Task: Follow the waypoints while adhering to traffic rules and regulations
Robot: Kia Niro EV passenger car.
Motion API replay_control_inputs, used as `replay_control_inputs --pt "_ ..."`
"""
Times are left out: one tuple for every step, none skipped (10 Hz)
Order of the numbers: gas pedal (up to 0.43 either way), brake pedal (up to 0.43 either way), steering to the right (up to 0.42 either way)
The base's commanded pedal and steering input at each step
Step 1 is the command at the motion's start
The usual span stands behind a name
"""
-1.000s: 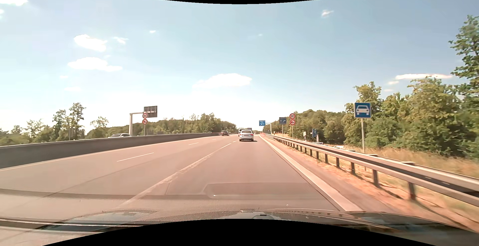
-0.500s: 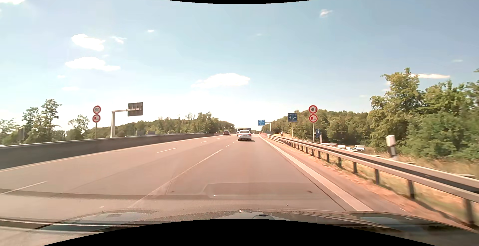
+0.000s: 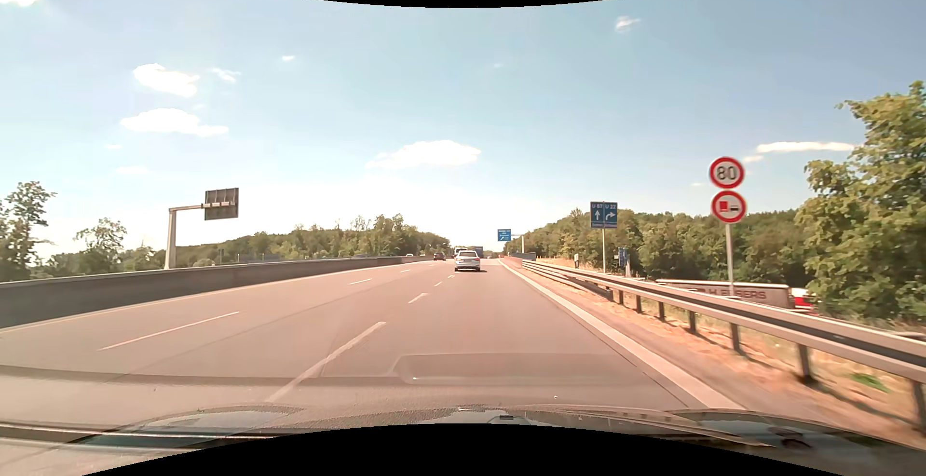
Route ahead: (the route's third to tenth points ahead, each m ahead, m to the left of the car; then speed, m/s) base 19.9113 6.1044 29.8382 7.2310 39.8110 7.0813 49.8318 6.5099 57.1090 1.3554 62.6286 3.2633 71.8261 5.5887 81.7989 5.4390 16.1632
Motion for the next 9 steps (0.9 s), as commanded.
replay_control_inputs --pt "0.28 0.0 0.0" --pt "0.28 0.0 -0.001" --pt "0.28 0.0 -0.003" --pt "0.28 0.0 -0.004" --pt "0.28 0.0 -0.004" --pt "0.28 0.0 -0.004" --pt "0.28 0.0 -0.004" --pt "0.28 0.0 -0.004" --pt "0.268 0.0 -0.004"
